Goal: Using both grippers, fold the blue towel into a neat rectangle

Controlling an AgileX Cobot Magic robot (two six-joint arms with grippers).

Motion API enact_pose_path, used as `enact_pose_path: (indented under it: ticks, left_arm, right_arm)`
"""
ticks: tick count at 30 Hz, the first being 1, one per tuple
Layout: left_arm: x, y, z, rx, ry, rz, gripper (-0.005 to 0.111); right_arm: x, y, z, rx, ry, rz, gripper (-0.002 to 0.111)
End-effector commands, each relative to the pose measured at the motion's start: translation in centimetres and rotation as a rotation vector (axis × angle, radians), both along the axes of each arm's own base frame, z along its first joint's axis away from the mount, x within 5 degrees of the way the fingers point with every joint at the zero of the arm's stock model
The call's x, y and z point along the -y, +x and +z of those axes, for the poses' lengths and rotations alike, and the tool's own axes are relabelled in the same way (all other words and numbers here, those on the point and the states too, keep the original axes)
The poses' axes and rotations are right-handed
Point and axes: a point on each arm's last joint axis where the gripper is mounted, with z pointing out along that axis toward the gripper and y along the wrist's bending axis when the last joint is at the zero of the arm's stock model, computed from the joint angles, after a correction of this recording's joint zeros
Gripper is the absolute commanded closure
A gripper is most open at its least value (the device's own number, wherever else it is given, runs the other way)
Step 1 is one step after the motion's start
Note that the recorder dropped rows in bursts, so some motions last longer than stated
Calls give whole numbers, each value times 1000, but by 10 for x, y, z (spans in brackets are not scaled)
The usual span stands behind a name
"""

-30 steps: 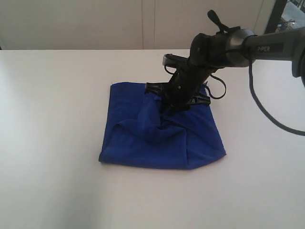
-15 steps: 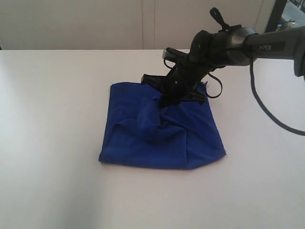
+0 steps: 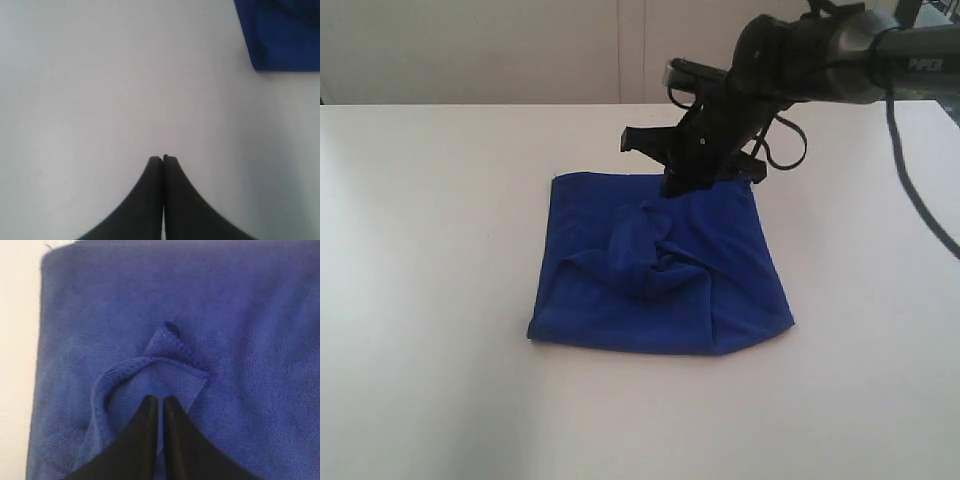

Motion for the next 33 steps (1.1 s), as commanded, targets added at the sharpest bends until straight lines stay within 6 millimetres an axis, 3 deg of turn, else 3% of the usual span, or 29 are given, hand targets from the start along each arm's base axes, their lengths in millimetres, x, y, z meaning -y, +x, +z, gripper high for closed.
enact_pose_path:
  ticks: [1,5,15,23,33]
  left_arm:
    - [0,-2,0,-3,-7,1,107]
    - [0,-2,0,-3,-7,1,107]
    - [0,-2,0,-3,-7,1,107]
    - [0,-2,0,-3,-7,1,107]
    - [0,-2,0,-3,-7,1,107]
  right_arm:
    - [1,3,-23,-61,-11,-55,90]
    - [0,5,-36,-75,-14,-70,82]
    - [-1,10,-47,-65,2,-97,81]
    - [-2,10,-47,-66,15,-106,94]
    - [-2,11,-47,-56,15,-102,94]
